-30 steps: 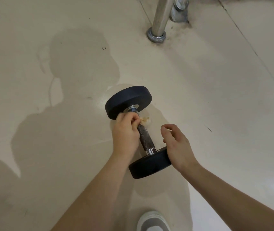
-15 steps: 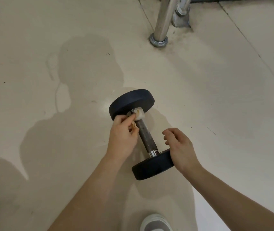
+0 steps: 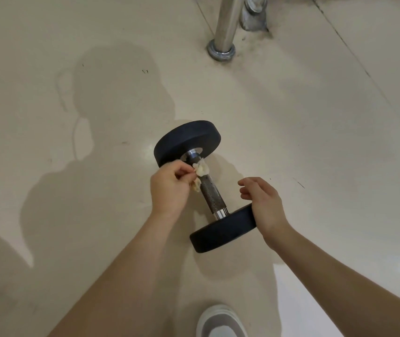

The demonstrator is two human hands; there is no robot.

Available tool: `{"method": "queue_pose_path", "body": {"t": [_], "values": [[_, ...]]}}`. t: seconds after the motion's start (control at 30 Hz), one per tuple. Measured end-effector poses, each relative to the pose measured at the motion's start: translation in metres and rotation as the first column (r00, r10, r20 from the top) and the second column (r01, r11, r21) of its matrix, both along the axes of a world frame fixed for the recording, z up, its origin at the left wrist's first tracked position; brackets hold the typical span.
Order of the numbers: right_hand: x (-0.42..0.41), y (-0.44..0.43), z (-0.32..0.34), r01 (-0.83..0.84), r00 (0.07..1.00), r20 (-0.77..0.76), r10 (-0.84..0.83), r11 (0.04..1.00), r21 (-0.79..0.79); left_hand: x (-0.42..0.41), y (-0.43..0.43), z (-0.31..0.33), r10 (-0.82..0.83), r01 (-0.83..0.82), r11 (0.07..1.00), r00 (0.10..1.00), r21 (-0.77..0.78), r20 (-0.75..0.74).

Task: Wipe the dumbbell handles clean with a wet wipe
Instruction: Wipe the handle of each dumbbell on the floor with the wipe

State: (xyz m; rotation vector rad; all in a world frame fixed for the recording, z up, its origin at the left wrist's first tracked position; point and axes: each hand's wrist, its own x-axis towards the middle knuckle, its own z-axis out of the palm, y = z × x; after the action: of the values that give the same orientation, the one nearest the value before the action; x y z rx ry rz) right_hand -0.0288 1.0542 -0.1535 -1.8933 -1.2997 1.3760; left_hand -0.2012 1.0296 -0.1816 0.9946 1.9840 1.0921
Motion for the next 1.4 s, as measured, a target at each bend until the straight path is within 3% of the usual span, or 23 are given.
{"method": "queue_pose_path", "body": {"t": [0.03,0.17,0.2,0.27,0.33,0.4,0.5,0.53,0.63,0.67,0.73,0.8,0.9,1.0,1.1,1.17,1.27,1.4], "values": [[-0.001,-0.001,0.0,-0.011,1.0,0.004,0.011,1.0,0.003,0.002,-0.003,-0.001,-0.008,0.009,1.0,0.999,-0.013,0.037],[-0.001,-0.001,0.002,-0.04,0.999,0.011,0.04,0.999,0.001,0.021,-0.029,0.006,-0.316,0.325,0.945,0.938,-0.039,0.142],[-0.002,-0.002,0.0,-0.054,0.998,0.022,0.054,0.999,-0.002,0.019,-0.024,0.005,-0.272,0.278,0.96,0.956,-0.038,0.112],[-0.003,-0.005,-0.003,-0.091,0.994,0.061,0.09,0.996,0.009,0.007,-0.003,0.002,-0.007,0.01,0.999,0.998,-0.044,0.057],[-0.006,-0.009,-0.004,-0.118,0.988,0.106,0.115,0.993,0.023,0.004,0.008,0.001,0.178,-0.177,0.984,0.983,-0.019,0.056],[-0.009,-0.011,-0.003,-0.118,0.987,0.115,0.113,0.992,0.04,0.012,-0.007,0.002,0.053,-0.053,0.999,0.997,-0.007,0.049],[-0.013,-0.013,0.0,-0.145,0.981,0.145,0.131,0.985,0.089,0.018,-0.029,0.006,-0.314,0.313,0.949,0.949,-0.038,-0.031],[-0.015,-0.015,0.001,-0.169,0.975,0.164,0.151,0.98,0.103,0.013,-0.023,0.006,-0.318,0.316,0.948,0.944,-0.034,-0.088],[-0.021,-0.023,0.004,-0.239,0.953,0.222,0.208,0.963,0.124,0.002,0.0,0.011,-0.084,0.09,0.996,0.974,0.017,-0.21],[-0.022,-0.025,0.005,-0.248,0.948,0.236,0.213,0.96,0.131,0.003,0.002,0.011,-0.105,0.113,0.993,0.964,0.019,-0.244],[-0.024,-0.027,0.008,-0.258,0.944,0.245,0.222,0.957,0.129,0.011,-0.008,0.009,-0.336,0.332,0.941,0.902,-0.061,-0.271],[-0.026,-0.029,0.011,-0.278,0.936,0.254,0.245,0.955,0.104,0.011,-0.018,0.014,-0.495,0.47,0.867,0.848,-0.166,-0.187],[-0.03,-0.036,0.016,-0.337,0.919,0.239,0.314,0.939,0.064,-0.018,-0.015,0.038,-0.551,0.519,0.814,0.832,-0.26,-0.064],[-0.041,-0.037,0.033,-0.384,0.912,0.177,0.371,0.922,0.045,-0.061,-0.018,0.078,-0.446,0.472,0.865,0.879,-0.169,0.169],[-0.07,-0.033,0.078,-0.467,0.884,0.035,0.466,0.88,0.09,-0.105,-0.035,0.121,-0.272,0.356,0.925,0.863,-0.132,0.427],[-0.097,-0.029,0.115,-0.53,0.831,-0.14,0.539,0.842,0.097,-0.13,-0.05,0.147,-0.243,0.33,0.936,0.855,-0.12,0.458],[-0.139,-0.033,0.162,-0.689,0.672,-0.384,0.633,0.725,-0.012,-0.161,-0.079,0.184,-0.255,0.328,0.938,0.868,-0.108,0.426],[-0.199,-0.051,0.196,-0.823,0.493,-0.231,0.839,0.536,0.189,-0.201,-0.128,0.22,-0.164,0.216,0.97,0.918,-0.11,0.361]]}}
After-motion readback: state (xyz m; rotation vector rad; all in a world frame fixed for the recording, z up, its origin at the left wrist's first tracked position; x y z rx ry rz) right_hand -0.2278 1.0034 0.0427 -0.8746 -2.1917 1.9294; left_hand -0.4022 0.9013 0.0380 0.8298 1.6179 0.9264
